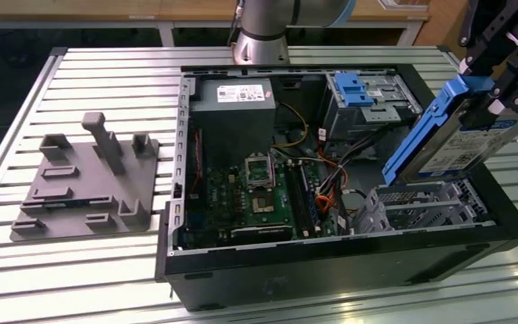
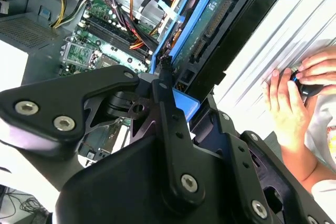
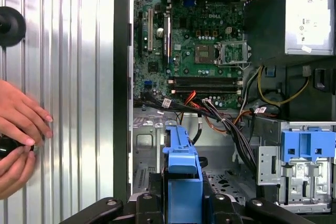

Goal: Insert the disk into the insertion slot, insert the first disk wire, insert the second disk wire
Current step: 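Insert the disk into the insertion slot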

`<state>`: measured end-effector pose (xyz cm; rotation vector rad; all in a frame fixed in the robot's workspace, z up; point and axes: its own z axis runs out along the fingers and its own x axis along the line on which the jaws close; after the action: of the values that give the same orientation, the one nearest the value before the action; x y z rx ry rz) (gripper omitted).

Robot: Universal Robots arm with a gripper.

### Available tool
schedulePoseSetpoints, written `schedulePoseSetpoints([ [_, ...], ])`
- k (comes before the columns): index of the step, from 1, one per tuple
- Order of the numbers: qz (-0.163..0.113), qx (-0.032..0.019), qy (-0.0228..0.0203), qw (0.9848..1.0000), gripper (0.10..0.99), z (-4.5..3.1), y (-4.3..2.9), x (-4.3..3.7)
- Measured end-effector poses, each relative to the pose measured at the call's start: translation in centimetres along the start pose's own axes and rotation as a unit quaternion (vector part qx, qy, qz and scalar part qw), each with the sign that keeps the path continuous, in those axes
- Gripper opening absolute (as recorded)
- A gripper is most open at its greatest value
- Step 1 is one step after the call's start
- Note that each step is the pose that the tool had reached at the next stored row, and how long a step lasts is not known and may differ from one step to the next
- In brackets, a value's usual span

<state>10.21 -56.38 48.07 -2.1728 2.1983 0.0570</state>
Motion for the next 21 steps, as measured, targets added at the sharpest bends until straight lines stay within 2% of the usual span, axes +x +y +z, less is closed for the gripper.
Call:
schedulePoseSetpoints([
  [5, 0.0, 0.0002, 0.0, 1.0, 0.365, 0.01, 0.0, 0.0],
  [11, 0.0, 0.0001, 0.0, 1.0, 0.365, 0.22, -0.46, 0.0],
  [21, -0.007, -0.0024, -0.0001, 1.0, 0.365, 1.1, -0.58, 0.06],
])
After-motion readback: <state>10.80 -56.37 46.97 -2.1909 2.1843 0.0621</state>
